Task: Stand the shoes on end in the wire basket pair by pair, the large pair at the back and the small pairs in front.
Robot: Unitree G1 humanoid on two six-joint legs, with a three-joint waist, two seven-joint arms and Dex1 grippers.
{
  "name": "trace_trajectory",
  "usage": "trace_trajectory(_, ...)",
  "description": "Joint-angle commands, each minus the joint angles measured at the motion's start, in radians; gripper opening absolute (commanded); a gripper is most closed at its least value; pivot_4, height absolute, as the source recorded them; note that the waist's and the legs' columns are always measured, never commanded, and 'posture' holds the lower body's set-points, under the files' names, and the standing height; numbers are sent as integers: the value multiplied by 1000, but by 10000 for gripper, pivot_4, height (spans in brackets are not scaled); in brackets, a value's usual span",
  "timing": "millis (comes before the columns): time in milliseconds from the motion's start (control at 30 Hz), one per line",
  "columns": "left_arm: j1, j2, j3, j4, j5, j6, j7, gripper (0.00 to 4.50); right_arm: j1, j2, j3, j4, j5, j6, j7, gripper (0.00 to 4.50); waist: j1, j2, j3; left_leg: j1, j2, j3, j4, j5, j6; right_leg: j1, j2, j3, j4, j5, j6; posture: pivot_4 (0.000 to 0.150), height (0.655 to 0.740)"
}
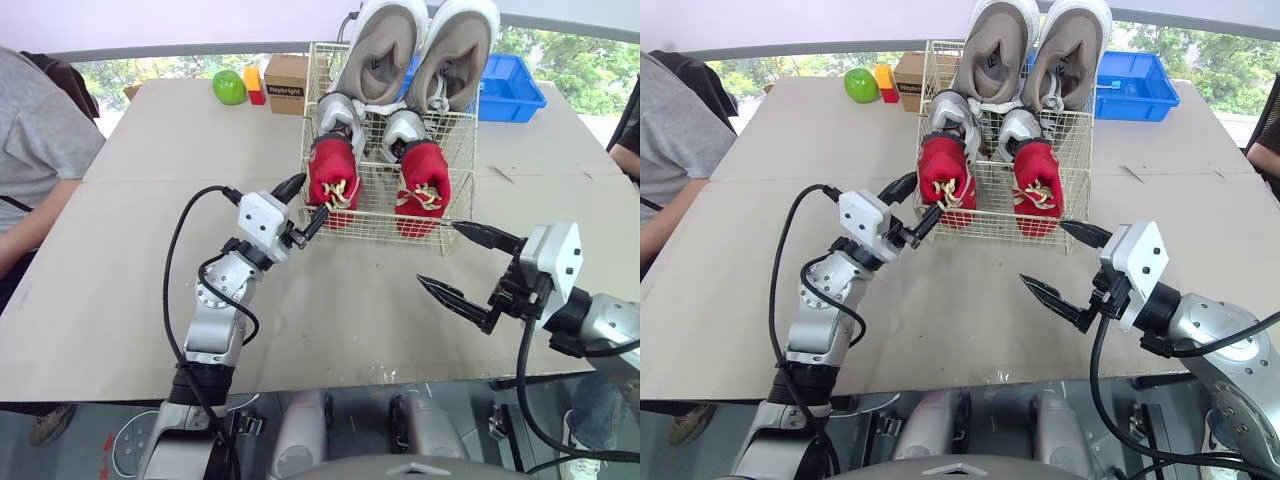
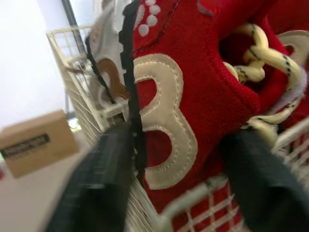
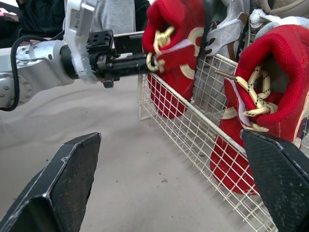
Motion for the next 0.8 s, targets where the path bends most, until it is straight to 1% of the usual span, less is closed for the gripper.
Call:
trace_trajectory(33, 33, 39, 53, -79, -95, 121, -28, 44568, 7, -3, -9, -5, -11, -27, 17, 45000, 0, 0, 0, 0, 0, 0, 0, 0, 0, 0, 0, 0, 0, -1, -2, 1500, 7400)
trace_trajectory(167, 75, 88, 64, -185, -252, 272, -115, 44568, -4, -3, 9, 22, -35, -41, 40, 45000, 4, 0, 0, 0, 1, -1, 0, 0, 0, -1, 0, 0, 0, -1, -2, 1500, 7400)
trace_trajectory(300, 126, 143, 90, -268, -343, 379, -160, 44568, -23, -14, 20, 59, -58, -60, 79, 45000, 1, 0, 0, -1, 0, -1, 0, 0, 0, -1, -1, 1, 0, -1, -2, 1500, 7400)
trace_trajectory(367, 171, 189, 108, -319, -392, 436, -193, 44568, -14, -27, -6, 88, -62, -69, 106, 45000, 1, 0, 0, -1, 0, -2, 0, 0, 0, -1, 0, 1, 0, -2, -2, 1500, 7400)
trace_trajectory(500, 257, 294, 162, -416, -489, 556, -241, 44568, 69, -56, -111, 146, -43, -81, 174, 45000, 5, 0, 1, -1, 1, -2, 0, 0, 0, -2, -1, 1, 0, -2, -2, 1500, 7400)
trace_trajectory(600, 366, 368, 241, -485, -560, 626, -272, 44568, 166, -86, -187, 188, -66, -113, 252, 45000, 3, 0, 1, -1, 2, -2, 0, 0, 0, -2, -1, 1, -1, -2, -3, 1500, 7400)
trace_trajectory(700, 499, 418, 342, -538, -605, 670, -297, 44568, 253, -99, -269, 235, -80, -142, 309, 45000, -1, 1, 1, 0, 4, 0, -2, 0, 0, -2, -1, 3, -2, -2, -3, 1500, 7400)
trace_trajectory(800, 598, 441, 414, -569, -627, 695, -307, 44568, 330, -111, -341, 276, -98, -177, 373, 45000, 1, 2, 1, 0, 5, 0, -3, 0, 0, -3, -1, 3, -2, -2, -2, 1500, 7400)
